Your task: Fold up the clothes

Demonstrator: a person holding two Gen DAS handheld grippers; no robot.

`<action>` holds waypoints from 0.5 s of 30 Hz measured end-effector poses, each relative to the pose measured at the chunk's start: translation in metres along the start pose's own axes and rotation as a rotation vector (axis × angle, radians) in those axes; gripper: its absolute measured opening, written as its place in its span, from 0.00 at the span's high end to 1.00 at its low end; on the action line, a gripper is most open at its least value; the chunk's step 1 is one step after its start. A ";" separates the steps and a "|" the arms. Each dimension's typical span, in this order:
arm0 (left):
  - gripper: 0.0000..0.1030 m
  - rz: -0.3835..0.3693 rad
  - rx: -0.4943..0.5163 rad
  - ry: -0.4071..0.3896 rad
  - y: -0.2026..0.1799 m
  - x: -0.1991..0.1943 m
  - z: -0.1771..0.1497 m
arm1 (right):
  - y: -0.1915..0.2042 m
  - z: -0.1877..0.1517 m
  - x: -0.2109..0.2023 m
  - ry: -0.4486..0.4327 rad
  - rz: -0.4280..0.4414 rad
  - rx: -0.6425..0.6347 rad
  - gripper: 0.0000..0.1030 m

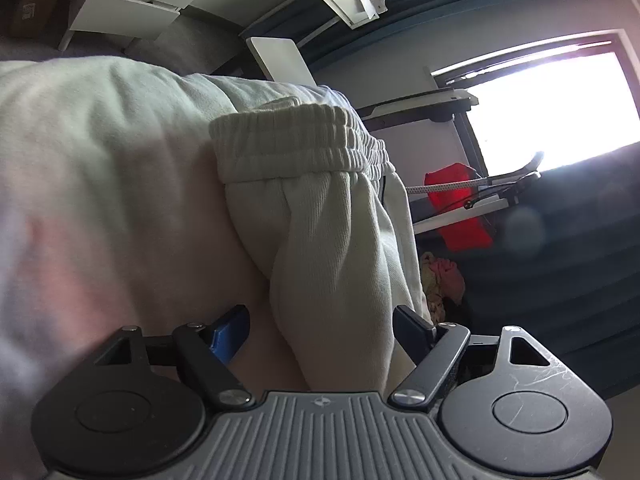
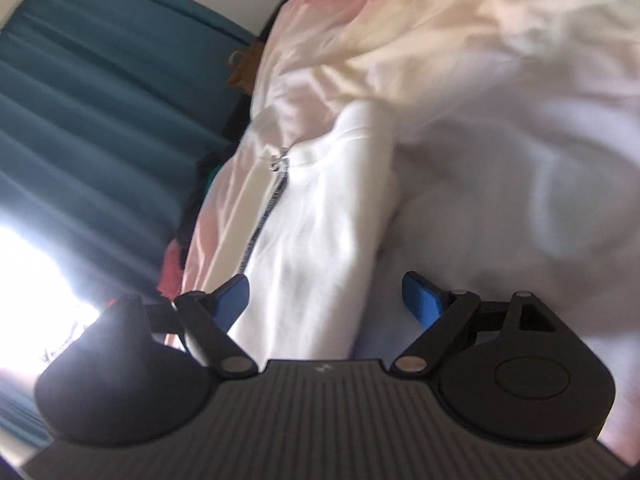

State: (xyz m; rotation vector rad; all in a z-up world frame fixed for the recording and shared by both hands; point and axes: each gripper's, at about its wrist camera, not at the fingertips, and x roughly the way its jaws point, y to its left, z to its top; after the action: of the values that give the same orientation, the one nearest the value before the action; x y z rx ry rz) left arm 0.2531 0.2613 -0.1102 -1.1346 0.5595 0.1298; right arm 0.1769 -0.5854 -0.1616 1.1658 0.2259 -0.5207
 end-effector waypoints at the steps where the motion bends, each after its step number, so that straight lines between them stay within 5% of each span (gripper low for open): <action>1: 0.38 0.023 0.029 -0.027 -0.003 0.007 0.001 | 0.000 0.000 0.008 -0.005 0.008 -0.003 0.17; 5: 0.38 0.086 0.045 -0.105 -0.015 0.034 0.007 | 0.003 0.008 0.041 -0.051 0.012 -0.042 0.20; 8: 0.50 0.162 0.026 -0.136 -0.024 0.045 0.015 | 0.008 0.019 0.061 -0.055 -0.019 -0.043 0.48; 10: 0.74 0.206 0.029 -0.151 -0.031 0.042 0.019 | 0.012 0.026 0.068 -0.051 -0.033 -0.045 0.67; 15: 0.84 0.220 -0.017 -0.169 -0.052 0.008 0.035 | 0.034 0.036 0.052 -0.045 -0.055 -0.110 0.83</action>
State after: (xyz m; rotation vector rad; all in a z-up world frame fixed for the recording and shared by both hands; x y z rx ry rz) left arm 0.2920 0.2685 -0.0602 -1.0647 0.5318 0.4177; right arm 0.2356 -0.6224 -0.1427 1.0423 0.2456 -0.5753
